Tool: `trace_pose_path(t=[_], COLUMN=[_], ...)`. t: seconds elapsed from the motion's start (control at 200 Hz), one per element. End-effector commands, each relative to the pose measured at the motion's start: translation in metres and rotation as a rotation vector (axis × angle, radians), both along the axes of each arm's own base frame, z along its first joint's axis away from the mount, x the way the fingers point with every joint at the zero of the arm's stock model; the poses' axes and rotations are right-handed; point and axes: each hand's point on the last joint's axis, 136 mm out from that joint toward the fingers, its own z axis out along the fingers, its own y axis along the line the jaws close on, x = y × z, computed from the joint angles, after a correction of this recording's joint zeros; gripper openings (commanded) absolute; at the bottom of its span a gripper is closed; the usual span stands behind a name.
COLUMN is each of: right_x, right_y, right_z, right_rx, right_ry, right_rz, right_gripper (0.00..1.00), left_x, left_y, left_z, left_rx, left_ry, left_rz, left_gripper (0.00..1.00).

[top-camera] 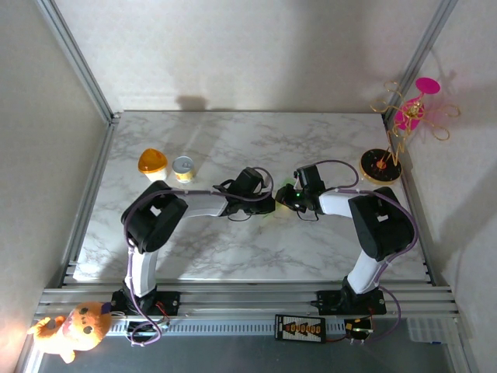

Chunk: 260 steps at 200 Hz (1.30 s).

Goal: Fold a paper plane with a square sheet of paper (pick it up from the middle)
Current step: Fold the wing for the fifth time at the center of the table.

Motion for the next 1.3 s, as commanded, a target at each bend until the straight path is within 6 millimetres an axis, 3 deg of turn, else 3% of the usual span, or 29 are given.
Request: trace_pose_path(t=[0.0, 0.451, 0.981, 1.297], right_x=[-0.015, -0.016, -0.022, -0.022], right_y=[-0.013, -0.014, -0.025, -0.026], right_z=[-0.028, -0.033, -0.050, -0.053], right_rx=[-0.074, -0.086, -0.159, -0.173], right_ry=[0.096, 0.115, 0.184, 0.198], right_rz=[-0.005, -0.010, -0.033, -0.037], right_gripper=[0.25, 0.25, 0.21, 0.20], left_x=[0.000, -0.014, -0.038, -0.055], left_y=[-0.001, 0.007, 0.037, 0.046], left_z=[-0.013, -0.032, -0.061, -0.059], left_rx=[0.032, 0.067, 0.214, 0.257], left_ry=[0.040, 0.095, 0.144, 0.159], left_rz=[0.016, 0.009, -0.018, -0.051], left_gripper=[0.01, 0.00, 0.00, 0.00])
